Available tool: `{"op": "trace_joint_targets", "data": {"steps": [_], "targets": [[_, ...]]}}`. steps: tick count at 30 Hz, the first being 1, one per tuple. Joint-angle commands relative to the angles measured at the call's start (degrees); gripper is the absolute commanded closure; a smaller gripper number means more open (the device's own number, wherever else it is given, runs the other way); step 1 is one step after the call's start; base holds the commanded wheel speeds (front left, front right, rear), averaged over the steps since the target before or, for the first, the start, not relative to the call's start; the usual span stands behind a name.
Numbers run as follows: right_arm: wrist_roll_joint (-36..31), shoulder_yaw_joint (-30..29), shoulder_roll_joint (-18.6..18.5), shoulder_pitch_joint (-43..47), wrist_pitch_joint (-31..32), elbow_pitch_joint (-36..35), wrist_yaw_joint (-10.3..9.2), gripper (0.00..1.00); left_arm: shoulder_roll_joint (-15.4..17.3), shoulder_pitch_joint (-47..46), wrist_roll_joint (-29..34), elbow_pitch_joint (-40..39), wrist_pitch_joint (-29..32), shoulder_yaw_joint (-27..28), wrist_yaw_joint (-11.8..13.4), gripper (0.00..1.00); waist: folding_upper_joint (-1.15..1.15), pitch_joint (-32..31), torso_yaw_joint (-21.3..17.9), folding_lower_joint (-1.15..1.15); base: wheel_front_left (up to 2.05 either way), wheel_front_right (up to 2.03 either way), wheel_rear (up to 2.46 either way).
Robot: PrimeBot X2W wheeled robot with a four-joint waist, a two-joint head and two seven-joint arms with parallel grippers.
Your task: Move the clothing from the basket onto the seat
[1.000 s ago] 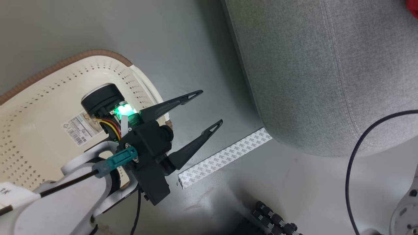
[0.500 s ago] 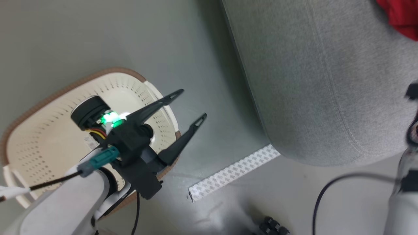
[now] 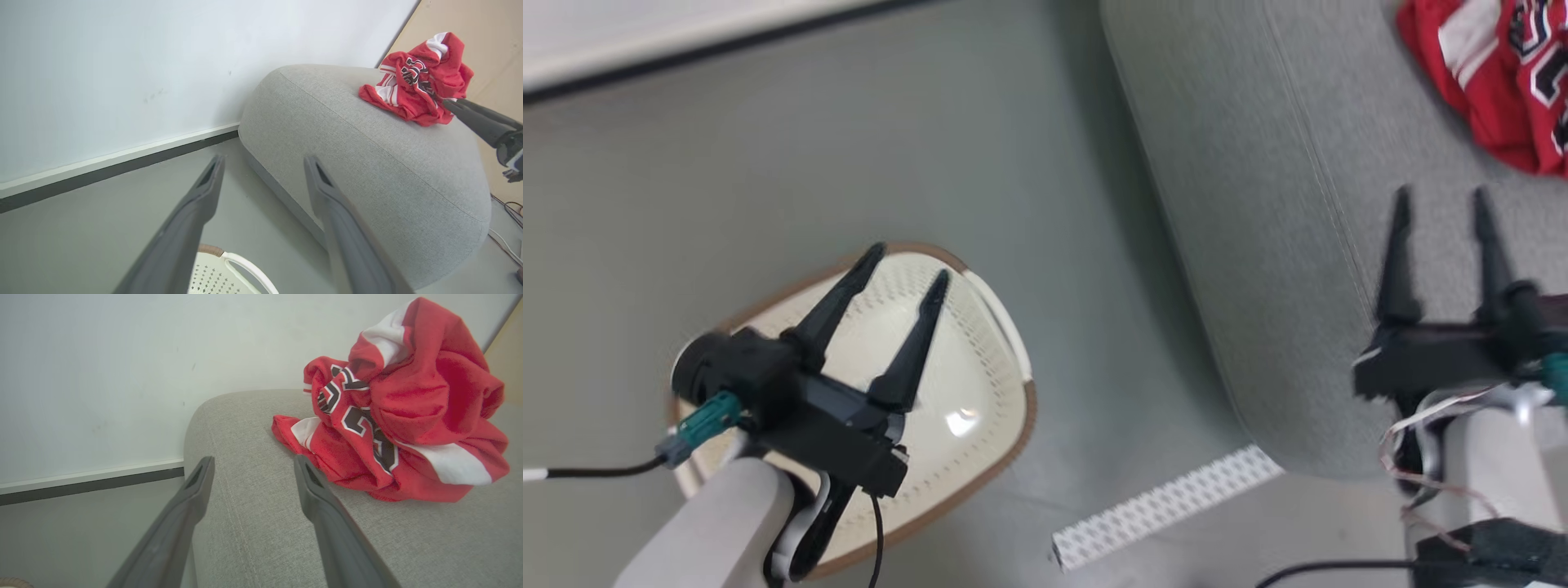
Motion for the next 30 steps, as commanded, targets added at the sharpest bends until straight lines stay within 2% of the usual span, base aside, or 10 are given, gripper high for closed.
{"op": "trace_joint_targets", "data": {"steps": [1,10,13,16,21,22,24,30], "targets": [[0.48,0.77,-0.63,1.32,-0.02,0.68,-0.02,0.00,-0.46,1.71,-0.55,0.96,-0.84,0.50,0.34,0.00,0.01,-6.99,6.18,0.02,0.00,0.00,0.00],[4.28,11.67,-4.85,4.93,-0.02,5.95,-0.02,0.00,-4.24,10.74,-5.18,8.89,-3.83,9.18,5.29,0.00,0.01,-15.71,11.69,0.02,0.00,0.00,0.00],[5.70,16.28,-5.43,5.97,-0.03,7.64,-0.02,0.00,-5.83,14.14,-5.45,9.80,-3.94,12.63,4.47,0.00,0.01,-18.55,12.66,0.02,0.00,0.00,0.00],[6.59,18.50,-5.28,6.90,-0.02,8.09,-0.02,0.00,-6.43,16.94,-3.66,10.07,-3.97,15.46,3.93,0.00,0.01,-20.61,13.21,0.02,0.00,0.00,0.00],[8.57,21.89,-4.89,9.57,-0.02,6.28,-0.02,0.00,-10.04,23.61,2.06,7.01,-3.98,24.40,3.60,0.00,0.01,-24.97,14.02,0.02,0.00,0.00,0.00],[9.14,22.84,-5.22,10.75,-0.02,5.01,-0.02,0.00,-11.66,26.24,4.55,5.28,-3.95,27.75,2.81,0.00,0.01,-26.41,14.22,0.02,0.00,0.00,0.00],[9.58,23.36,-5.60,11.90,-0.03,3.35,-0.02,0.00,-12.92,28.36,7.42,3.77,-3.96,30.49,1.68,0.00,0.01,-27.89,14.38,0.02,0.00,0.00,0.00],[9.49,22.68,-6.30,16.27,-0.03,-2.15,-0.02,0.00,-16.47,34.37,14.66,-1.06,-3.95,35.28,-2.89,0.00,0.01,-31.05,14.87,0.02,0.00,0.00,0.00]]}}
